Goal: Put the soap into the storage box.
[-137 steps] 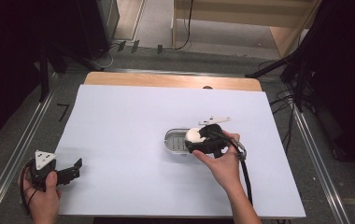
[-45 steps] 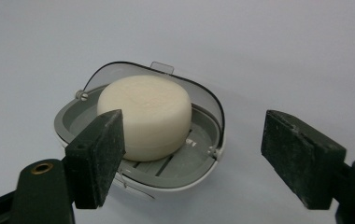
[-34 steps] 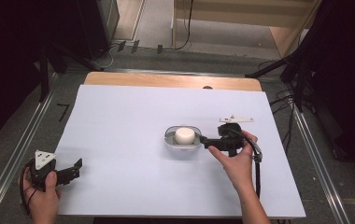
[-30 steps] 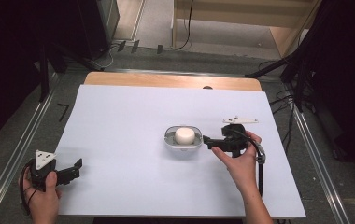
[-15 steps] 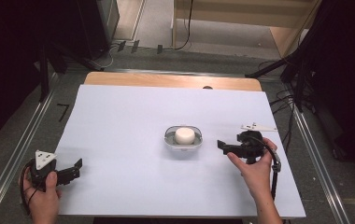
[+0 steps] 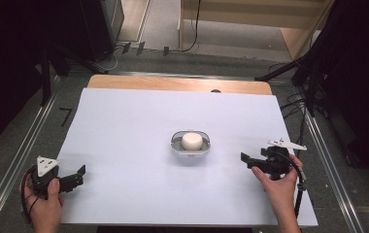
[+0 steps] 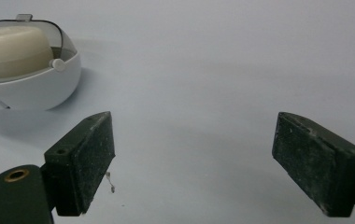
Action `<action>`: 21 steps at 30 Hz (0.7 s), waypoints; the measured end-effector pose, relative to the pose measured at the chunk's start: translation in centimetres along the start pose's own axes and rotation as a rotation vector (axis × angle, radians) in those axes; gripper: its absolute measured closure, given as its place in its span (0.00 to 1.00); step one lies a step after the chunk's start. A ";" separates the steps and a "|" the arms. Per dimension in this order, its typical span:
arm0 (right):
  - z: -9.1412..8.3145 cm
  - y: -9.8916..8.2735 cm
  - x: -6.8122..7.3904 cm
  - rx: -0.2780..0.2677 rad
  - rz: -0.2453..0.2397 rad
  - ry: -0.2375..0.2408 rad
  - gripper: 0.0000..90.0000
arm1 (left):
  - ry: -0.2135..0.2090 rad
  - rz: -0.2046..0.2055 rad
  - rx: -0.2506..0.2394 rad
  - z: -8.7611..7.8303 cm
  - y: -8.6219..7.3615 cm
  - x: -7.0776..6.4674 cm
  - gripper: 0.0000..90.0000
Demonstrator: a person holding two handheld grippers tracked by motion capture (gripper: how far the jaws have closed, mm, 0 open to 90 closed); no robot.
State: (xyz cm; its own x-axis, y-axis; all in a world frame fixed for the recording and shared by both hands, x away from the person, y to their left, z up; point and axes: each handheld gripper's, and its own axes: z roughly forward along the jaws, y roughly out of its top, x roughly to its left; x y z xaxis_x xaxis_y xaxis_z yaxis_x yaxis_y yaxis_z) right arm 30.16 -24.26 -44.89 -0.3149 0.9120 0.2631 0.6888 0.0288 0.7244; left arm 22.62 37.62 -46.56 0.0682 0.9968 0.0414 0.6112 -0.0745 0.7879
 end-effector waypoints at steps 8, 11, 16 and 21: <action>-0.4 -1.4 -1.2 -0.009 0.012 -0.017 0.15 | 0.000 0.005 0.002 0.0 0.0 0.0 0.02; -0.7 -1.9 -1.7 -0.011 0.022 -0.026 0.15 | 0.002 0.007 0.004 0.0 0.0 0.0 0.02; -1.3 -2.4 -2.5 -0.029 0.028 -0.032 0.15 | 0.001 0.007 0.004 0.0 0.0 0.0 0.02; -1.8 -2.9 -3.3 -0.032 0.044 -0.049 0.15 | 0.002 0.008 0.003 0.0 0.0 0.0 0.02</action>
State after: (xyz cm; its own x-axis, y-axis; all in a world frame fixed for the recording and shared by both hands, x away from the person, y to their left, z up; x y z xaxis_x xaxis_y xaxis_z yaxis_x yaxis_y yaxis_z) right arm 28.00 -28.07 -46.70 -0.2523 0.9309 0.2643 0.6800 -0.0237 0.7328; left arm 22.61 37.57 -46.55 0.0715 0.9962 0.0487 0.6133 -0.0824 0.7856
